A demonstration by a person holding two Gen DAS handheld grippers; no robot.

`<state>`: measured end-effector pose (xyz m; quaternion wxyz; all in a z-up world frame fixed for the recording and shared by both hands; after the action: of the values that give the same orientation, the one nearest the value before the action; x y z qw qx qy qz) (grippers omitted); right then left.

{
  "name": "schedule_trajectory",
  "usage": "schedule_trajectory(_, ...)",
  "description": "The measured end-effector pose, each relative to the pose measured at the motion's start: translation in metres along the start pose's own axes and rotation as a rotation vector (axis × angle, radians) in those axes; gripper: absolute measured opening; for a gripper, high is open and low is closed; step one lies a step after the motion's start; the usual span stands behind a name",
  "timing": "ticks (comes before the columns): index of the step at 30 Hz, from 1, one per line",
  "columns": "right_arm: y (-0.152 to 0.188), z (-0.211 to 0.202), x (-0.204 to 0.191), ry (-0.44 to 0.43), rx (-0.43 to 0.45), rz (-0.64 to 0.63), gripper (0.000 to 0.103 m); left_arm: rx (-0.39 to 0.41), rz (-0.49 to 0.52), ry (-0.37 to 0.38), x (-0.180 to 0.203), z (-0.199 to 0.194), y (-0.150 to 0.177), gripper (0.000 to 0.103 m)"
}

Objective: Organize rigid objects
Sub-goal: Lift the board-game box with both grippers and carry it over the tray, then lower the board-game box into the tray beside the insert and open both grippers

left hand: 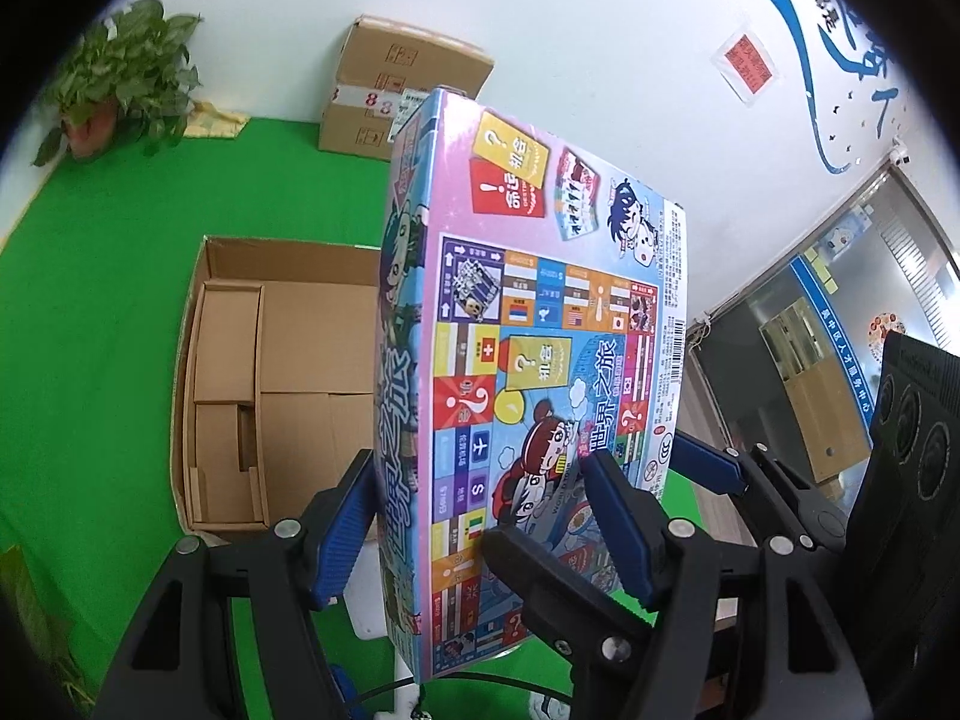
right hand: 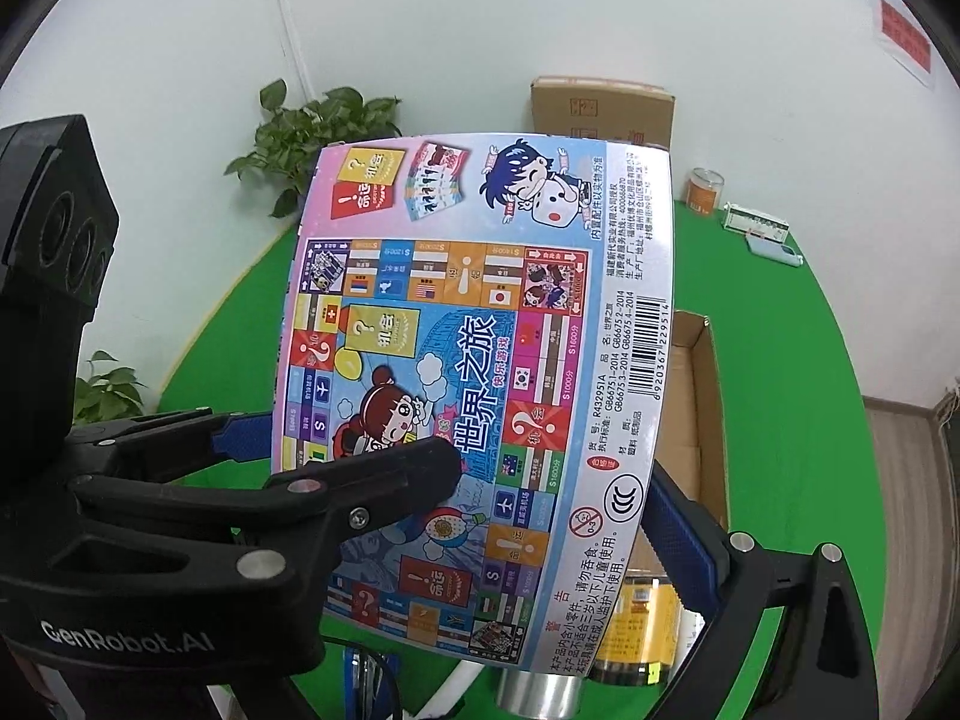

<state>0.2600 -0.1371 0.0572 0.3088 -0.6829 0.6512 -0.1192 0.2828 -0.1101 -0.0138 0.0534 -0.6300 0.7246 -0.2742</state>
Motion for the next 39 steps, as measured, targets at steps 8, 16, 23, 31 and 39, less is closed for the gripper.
schedule_trajectory(8,-0.014,0.062,0.01,0.005,-0.094,0.04,0.098,-0.075,-0.025,0.02,-0.023,0.042,-0.011,0.069)
schedule_trajectory(16,-0.021,0.127,0.039,-0.04,-0.166,0.099,0.097,-0.145,-0.016,0.0,-0.042,0.087,-0.019,0.069)
schedule_trajectory(23,-0.004,0.196,0.064,-0.073,-0.258,0.15,0.097,-0.252,-0.048,-0.017,-0.06,0.138,-0.01,0.069)
schedule_trajectory(31,0.029,0.257,0.088,-0.124,-0.309,0.175,0.095,-0.351,-0.061,-0.054,-0.078,0.185,0.01,0.069)
schedule_trajectory(39,0.076,0.309,0.109,-0.141,-0.429,0.232,0.09,-0.4,-0.024,-0.145,-0.08,0.205,0.031,0.066)
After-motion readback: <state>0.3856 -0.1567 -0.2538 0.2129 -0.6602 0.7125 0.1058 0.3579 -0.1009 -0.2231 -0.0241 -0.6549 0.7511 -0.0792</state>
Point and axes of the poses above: each gripper's, at about its wrist camera, not at the fingertips, and z roughly the way its jaws point, x to its right, y to its underside, the point moved 5 cm from there along z, roughly the way its jaws point, and after that the axes turned 15 degrees about -y, right-handed, at the moved point
